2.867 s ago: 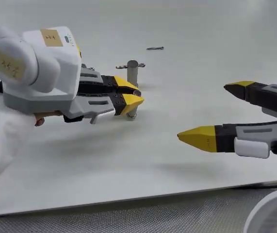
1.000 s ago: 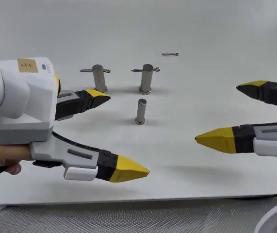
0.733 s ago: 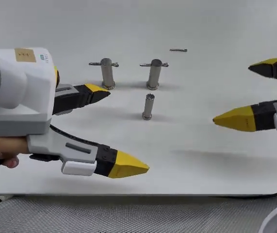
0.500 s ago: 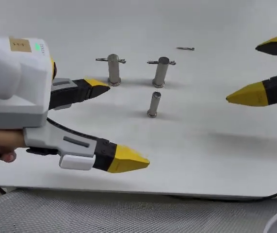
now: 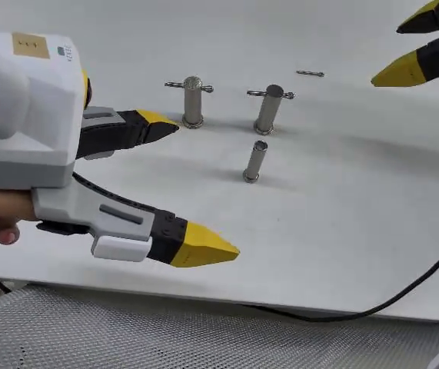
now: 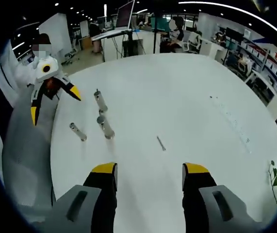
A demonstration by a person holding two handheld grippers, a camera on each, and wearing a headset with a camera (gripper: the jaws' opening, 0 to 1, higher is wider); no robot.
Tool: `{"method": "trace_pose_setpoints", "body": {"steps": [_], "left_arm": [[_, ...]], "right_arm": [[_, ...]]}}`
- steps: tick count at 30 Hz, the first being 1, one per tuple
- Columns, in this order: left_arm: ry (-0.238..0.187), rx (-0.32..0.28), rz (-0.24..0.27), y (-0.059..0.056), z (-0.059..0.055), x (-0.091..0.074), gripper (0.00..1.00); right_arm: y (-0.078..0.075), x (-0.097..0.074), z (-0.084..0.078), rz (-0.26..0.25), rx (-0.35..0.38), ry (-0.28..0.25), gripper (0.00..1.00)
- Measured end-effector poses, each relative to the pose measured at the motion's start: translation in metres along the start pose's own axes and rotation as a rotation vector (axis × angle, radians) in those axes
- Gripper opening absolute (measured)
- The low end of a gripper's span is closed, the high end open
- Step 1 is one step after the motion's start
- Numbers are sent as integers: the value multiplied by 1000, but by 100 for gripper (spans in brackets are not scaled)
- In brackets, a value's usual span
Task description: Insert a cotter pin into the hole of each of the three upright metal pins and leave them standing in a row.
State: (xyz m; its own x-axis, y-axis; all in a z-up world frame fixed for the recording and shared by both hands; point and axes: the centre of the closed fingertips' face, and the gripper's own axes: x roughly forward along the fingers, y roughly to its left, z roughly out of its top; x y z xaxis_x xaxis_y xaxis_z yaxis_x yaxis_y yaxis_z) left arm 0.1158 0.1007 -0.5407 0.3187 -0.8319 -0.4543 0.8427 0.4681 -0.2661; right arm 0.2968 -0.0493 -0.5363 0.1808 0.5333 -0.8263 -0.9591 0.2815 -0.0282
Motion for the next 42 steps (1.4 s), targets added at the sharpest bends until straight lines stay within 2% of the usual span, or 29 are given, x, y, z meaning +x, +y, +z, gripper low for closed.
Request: {"method": "trace_pose_setpoints", "body": {"steps": [2, 4, 7, 10, 14, 19, 24, 30, 32, 42], "left_arm": [[-9, -4, 8, 1, 2, -2, 95], [-20, 8, 22, 3, 5, -5, 92], [-34, 4, 38, 6, 8, -10, 91], [-33, 6, 50, 6, 9, -12, 91], [-32, 7, 62, 8, 7, -16, 91], [-22, -7, 69, 9, 2, -18, 91], [-30, -15, 80, 12, 1, -22, 91], [-32, -27, 85, 12, -1, -25, 91], [-32, -32, 85, 11, -2, -25, 90], [-41, -50, 91, 13, -5, -26, 90]], "right_arm": [[1, 7, 2, 29, -25, 18, 37], [-2, 15, 2, 40, -62, 52, 32], [-8, 27, 2, 48, -107, 91, 34], [-11, 35, 4, 59, -125, 112, 31], [-24, 49, 7, 38, -142, 137, 31], [-31, 64, 7, 43, -164, 181, 19], [-30, 76, 4, 71, -213, 238, 15], [-30, 88, -3, 98, -238, 303, 5], [-33, 91, -5, 84, -260, 326, 5], [-29, 98, -5, 90, -285, 362, 2]]}}
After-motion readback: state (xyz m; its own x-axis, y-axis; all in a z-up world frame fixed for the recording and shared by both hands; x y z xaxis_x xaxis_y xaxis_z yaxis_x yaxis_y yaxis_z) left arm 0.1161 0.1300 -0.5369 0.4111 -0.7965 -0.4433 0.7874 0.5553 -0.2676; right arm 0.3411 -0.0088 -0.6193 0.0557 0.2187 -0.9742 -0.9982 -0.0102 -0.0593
